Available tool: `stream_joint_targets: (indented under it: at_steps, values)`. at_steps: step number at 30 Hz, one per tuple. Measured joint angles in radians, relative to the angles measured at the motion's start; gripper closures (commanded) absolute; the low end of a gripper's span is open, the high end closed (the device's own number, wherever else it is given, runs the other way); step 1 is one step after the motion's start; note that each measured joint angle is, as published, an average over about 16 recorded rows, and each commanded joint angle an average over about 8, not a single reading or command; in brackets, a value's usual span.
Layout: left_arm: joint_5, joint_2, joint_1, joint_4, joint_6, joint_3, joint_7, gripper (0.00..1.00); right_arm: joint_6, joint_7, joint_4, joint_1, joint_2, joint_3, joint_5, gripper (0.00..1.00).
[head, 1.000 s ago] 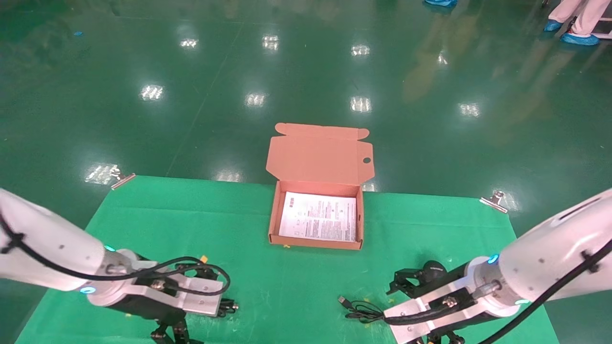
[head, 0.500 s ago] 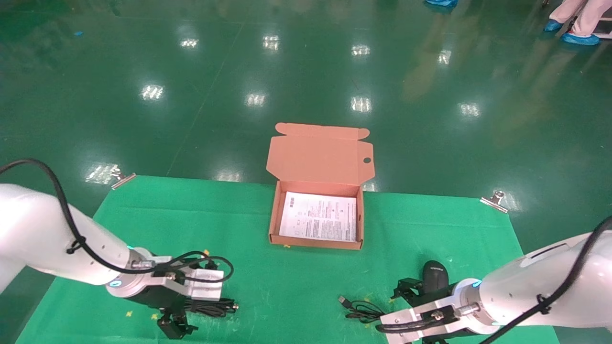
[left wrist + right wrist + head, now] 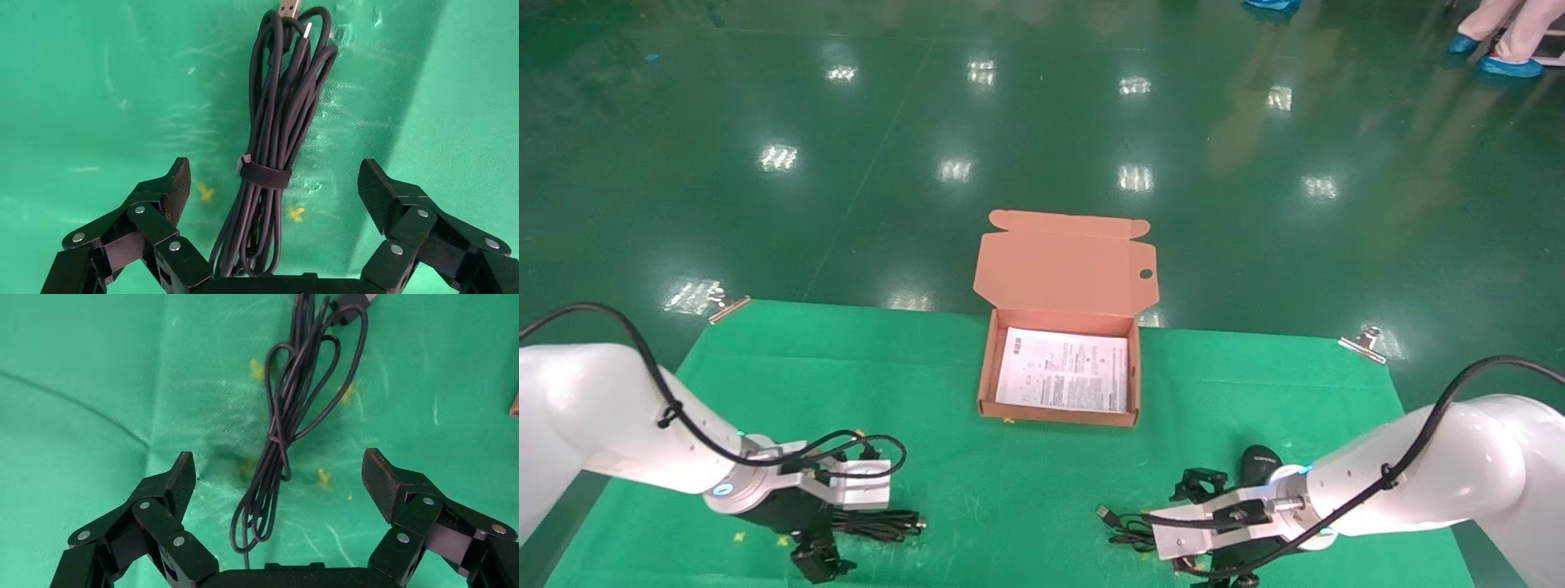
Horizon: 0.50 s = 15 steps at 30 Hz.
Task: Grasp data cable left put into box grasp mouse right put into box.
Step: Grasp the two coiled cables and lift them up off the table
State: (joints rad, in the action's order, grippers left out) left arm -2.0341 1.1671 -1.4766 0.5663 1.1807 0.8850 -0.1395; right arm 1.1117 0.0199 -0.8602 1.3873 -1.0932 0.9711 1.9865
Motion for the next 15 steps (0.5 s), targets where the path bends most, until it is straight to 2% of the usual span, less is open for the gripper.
stream_joint_targets:
  at_steps: [6,7,8,15]
  values:
    - [0.003,0.018,-0.012,-0.075,-0.030,-0.003,0.037,0.92,-0.030,-0.037,0.064,0.000,-0.025,0.001,0.000,0.81]
    - [0.003,0.020,-0.014,-0.082,-0.033,-0.003,0.041,1.00,-0.033,-0.040,0.070,0.000,-0.027,0.001,-0.001,0.94]
    - [0.003,0.021,-0.015,-0.088,-0.036,-0.003,0.044,1.00,-0.035,-0.043,0.075,0.001,-0.029,0.001,-0.001,1.00]
    - [0.004,0.025,-0.018,-0.104,-0.043,-0.004,0.051,1.00,-0.044,-0.049,0.089,0.000,-0.033,-0.002,-0.005,1.00]
